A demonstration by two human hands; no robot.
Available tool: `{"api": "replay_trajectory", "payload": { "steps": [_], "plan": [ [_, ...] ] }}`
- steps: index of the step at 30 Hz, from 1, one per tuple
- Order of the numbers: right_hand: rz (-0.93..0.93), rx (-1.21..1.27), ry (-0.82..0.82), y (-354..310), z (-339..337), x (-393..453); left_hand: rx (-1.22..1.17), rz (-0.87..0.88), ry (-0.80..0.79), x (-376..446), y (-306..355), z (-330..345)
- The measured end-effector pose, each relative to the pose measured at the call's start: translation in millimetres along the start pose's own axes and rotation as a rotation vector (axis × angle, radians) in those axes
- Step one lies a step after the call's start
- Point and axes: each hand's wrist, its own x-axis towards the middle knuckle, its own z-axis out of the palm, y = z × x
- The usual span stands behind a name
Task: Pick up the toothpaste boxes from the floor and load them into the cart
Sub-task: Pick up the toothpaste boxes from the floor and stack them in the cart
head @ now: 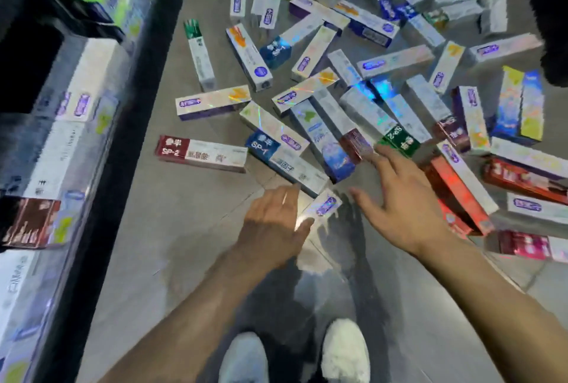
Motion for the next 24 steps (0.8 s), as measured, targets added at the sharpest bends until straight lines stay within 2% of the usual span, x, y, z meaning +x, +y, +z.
{"api": "replay_trajectory", "payload": {
  "steps": [2,6,9,13,18,24],
  "plan": [
    [-0.035,-0.016,0.015,17,36,10,0.018,-0.056,-0.059,7,-12,46],
    [-0.031,-0.002,0.006,43,84,14,0.143,0.007,-0.175,12,-27,122],
    [-0.056,-0.022,0.007,56,104,10,0.227,-0.105,-0.245,24,-30,149],
    [-0.059,-0.030,-0.002,57,105,6,0.128,-0.141,-0.162,28,-31,152],
    [-0.026,0.033,0.035,43,93,14,-0.021,-0.154,-0.132,17,-39,123],
    [0.021,0.107,0.040,15,111,40,-0.430,-0.381,0.129,-9,-58,77]
  ]
}}
